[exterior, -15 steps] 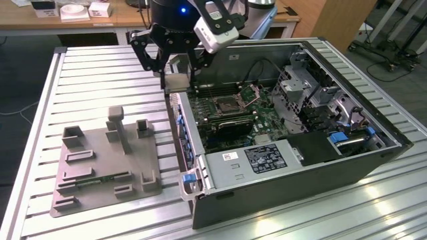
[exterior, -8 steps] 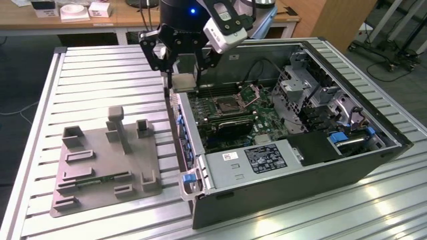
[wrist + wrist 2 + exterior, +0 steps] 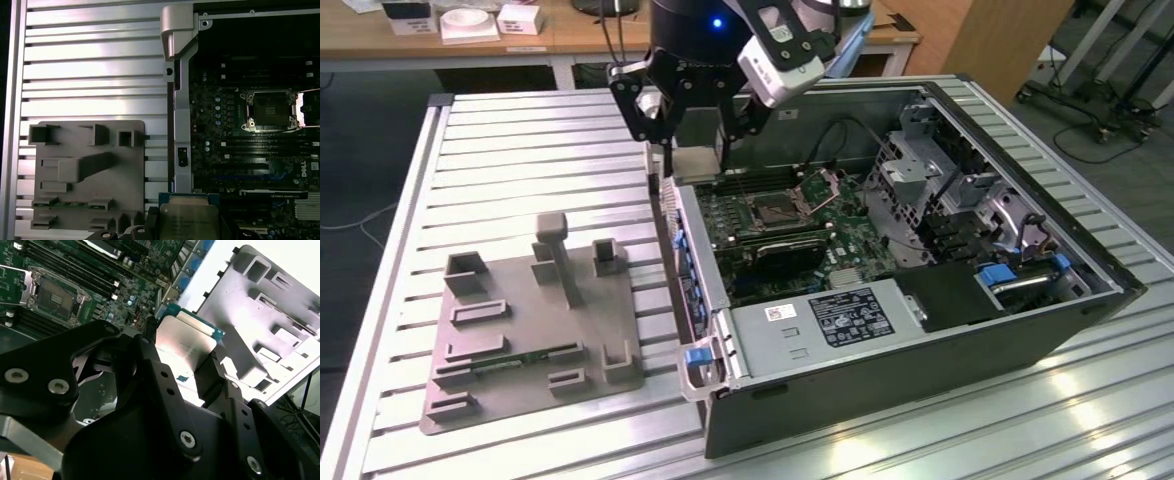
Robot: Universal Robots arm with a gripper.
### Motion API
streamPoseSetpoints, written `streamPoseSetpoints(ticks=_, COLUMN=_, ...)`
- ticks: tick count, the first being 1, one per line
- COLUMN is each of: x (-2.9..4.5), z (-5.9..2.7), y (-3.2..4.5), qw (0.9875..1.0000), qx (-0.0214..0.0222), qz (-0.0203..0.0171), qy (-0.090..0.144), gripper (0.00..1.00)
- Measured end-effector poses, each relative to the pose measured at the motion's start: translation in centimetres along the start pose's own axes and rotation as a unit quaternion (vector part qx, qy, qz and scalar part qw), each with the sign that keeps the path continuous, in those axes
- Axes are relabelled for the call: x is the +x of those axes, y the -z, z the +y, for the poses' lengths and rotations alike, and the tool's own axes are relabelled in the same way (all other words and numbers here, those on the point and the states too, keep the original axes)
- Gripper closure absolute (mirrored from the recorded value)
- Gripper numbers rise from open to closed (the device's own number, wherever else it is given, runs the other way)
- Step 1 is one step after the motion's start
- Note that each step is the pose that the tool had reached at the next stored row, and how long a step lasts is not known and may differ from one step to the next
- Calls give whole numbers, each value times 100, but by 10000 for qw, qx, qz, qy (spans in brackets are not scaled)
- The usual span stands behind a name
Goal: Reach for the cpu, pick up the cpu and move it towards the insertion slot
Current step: 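Pick up the cpu and move it towards the insertion slot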
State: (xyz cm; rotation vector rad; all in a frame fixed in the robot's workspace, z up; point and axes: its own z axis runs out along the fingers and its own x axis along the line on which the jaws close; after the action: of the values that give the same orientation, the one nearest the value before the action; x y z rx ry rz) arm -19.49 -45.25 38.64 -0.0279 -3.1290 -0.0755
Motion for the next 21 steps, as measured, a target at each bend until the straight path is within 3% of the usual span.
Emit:
streamPoseSetpoints(ticks=11, x=-144, z=2, y=-8, qw=10000, qx=1, qz=0, qy=-4, gripper=45)
streamPoseSetpoints(ticks=21, x=-326, z=5, y=-21, qw=10000, qx=1, qz=0, qy=-8, gripper=45)
